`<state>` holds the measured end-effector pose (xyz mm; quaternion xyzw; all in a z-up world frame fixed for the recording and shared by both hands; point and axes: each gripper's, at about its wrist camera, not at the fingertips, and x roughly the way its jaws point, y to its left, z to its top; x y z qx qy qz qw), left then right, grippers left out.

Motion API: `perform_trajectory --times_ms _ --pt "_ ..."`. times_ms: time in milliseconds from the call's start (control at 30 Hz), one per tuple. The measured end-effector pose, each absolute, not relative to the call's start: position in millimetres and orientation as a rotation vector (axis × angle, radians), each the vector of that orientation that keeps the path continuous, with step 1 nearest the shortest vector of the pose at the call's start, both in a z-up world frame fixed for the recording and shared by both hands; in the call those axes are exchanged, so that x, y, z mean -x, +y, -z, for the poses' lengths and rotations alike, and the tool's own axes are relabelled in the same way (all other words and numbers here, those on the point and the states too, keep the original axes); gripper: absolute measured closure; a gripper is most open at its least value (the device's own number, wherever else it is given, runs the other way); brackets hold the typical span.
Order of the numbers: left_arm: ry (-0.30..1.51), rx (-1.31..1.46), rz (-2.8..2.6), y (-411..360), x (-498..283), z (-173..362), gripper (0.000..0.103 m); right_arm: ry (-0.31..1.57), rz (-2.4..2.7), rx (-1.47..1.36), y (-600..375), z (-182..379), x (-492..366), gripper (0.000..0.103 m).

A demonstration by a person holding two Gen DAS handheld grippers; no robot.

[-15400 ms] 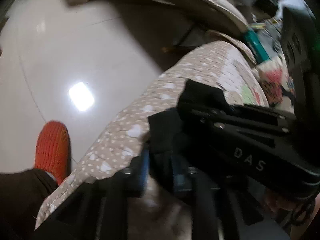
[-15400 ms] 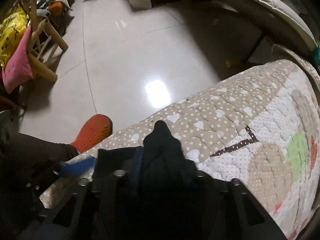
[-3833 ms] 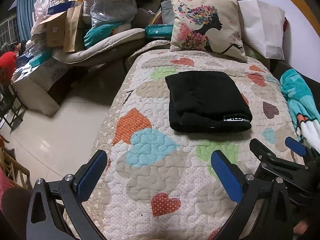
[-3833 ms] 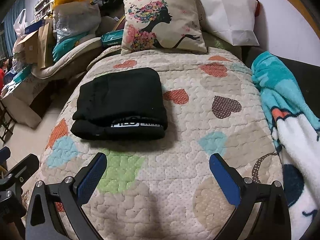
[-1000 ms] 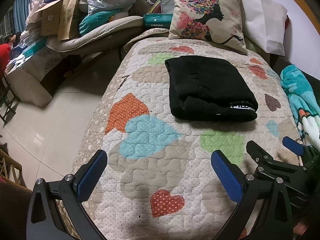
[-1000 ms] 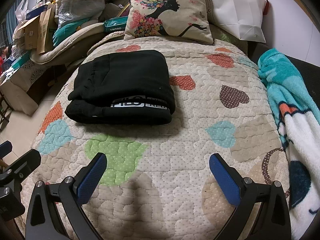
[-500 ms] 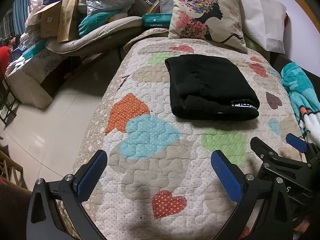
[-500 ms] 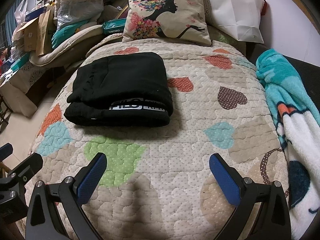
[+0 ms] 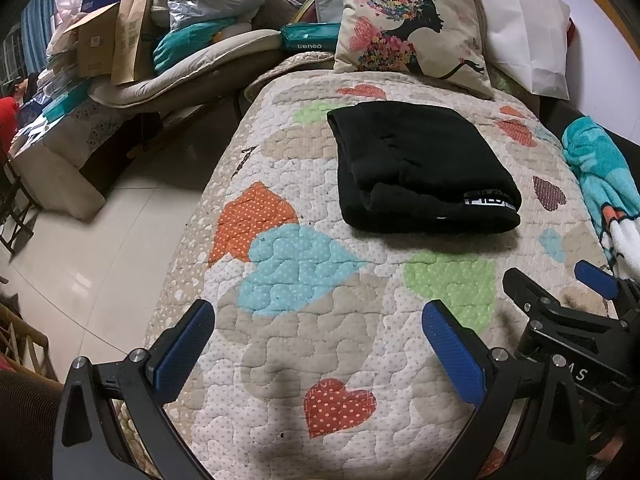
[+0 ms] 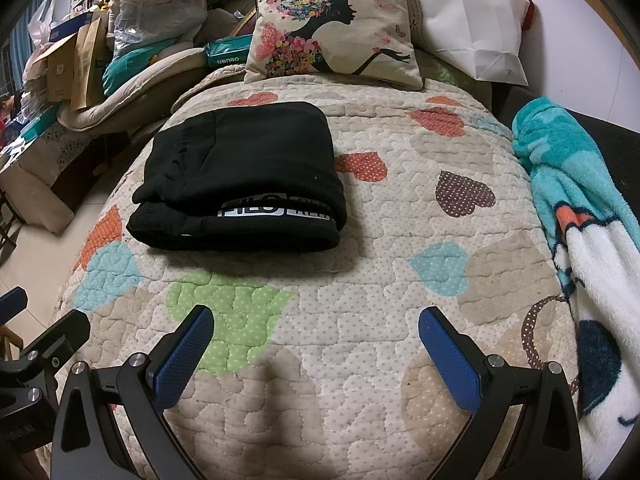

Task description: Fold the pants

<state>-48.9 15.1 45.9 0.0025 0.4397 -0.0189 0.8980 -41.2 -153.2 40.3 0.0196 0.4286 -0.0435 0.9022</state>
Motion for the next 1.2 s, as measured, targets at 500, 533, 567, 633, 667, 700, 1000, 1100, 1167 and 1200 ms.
perform_trajectory --times_ms 500,533,567,633,667,700,1000,1100,1167,1200 --pt "0.918 -0.017 0.042 14.6 48.1 -40.8 0.000 0.887 0.089 -0.040 -152.2 -39.9 40.8 0.000" --pt "0.920 -0.017 0.043 14.8 48.0 -40.2 0.000 0.887 0.089 -0.039 -152.2 -39.9 40.7 0.000" --pt "0.921 -0.018 0.044 15.3 47.7 -39.7 0.000 0.887 0.089 -0.039 -152.2 -39.8 40.7 0.000" --pt "0.923 -0.019 0.046 16.1 47.4 -38.6 0.000 0.887 0.089 -0.039 -152.6 -39.8 40.7 0.000" --pt "0.924 -0.020 0.047 16.2 47.2 -38.4 0.000 0.887 0.089 -0.039 -152.9 -39.7 40.8 0.000" --pt "0.925 -0.021 0.048 16.7 47.2 -37.7 0.000 0.886 0.089 -0.039 -152.3 -39.8 40.5 0.000" --pt "0.931 -0.024 0.056 16.9 46.5 -36.5 0.000 0.888 0.089 -0.039 -151.8 -39.4 40.8 0.000" --pt "0.935 -0.025 0.059 17.3 46.1 -35.5 0.000 0.888 0.089 -0.038 -151.7 -39.4 40.8 0.000" --pt "0.938 -0.025 0.061 17.8 45.8 -35.0 0.000 0.889 0.089 -0.039 -152.2 -39.1 41.0 0.000" --pt "0.940 -0.025 0.063 17.9 45.8 -34.7 0.000 0.889 0.089 -0.038 -151.7 -39.3 40.7 0.000"
